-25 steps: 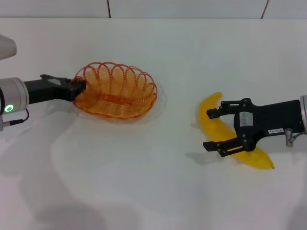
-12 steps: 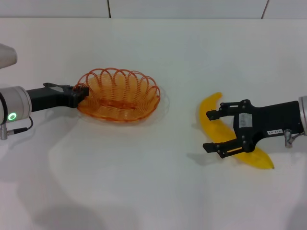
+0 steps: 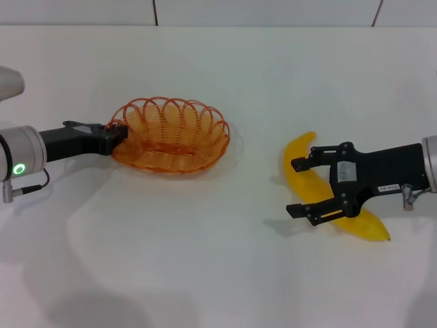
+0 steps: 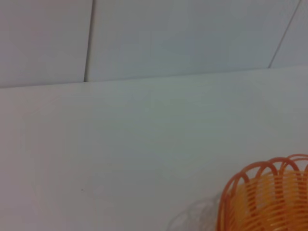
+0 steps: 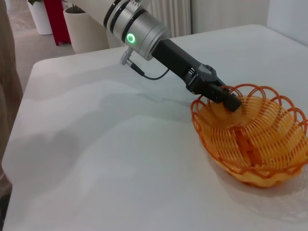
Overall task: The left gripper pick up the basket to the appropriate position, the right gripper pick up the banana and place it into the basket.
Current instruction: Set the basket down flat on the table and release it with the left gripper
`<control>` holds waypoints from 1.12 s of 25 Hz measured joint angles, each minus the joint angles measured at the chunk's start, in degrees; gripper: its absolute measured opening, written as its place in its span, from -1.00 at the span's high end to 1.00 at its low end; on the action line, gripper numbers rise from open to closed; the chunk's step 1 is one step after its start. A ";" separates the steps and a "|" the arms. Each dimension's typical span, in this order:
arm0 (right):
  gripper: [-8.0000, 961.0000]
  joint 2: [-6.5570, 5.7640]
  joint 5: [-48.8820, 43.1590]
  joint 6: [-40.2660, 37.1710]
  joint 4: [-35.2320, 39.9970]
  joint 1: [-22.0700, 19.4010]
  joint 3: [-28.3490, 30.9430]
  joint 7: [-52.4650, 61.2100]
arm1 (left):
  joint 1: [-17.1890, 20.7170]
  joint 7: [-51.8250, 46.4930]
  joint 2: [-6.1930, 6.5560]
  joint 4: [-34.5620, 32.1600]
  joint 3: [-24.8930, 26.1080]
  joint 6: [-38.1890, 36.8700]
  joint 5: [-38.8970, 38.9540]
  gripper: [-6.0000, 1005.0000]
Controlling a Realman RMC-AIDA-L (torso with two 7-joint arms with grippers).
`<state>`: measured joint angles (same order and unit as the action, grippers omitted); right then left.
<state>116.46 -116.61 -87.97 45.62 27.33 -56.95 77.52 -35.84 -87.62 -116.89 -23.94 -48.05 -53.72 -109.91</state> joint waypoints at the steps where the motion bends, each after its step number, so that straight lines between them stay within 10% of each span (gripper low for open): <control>1: -0.86 0.00 -0.02 0.00 -0.01 0.00 0.00 0.00 | 0.08 0.00 0.00 0.01 -0.02 0.01 0.24 0.82; 20: -0.86 0.06 -0.61 0.16 -0.10 0.09 -0.79 0.00 | 0.74 1.80 0.08 0.13 0.03 0.03 1.02 0.78; 28: -0.86 0.08 -0.64 0.18 -0.28 0.09 -0.79 0.00 | 0.79 4.00 0.12 -0.28 -0.08 -0.88 1.92 0.31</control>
<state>116.54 -117.25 -87.80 45.34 27.42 -57.74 77.52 -35.05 -83.63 -116.77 -24.22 -48.13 -54.60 -107.99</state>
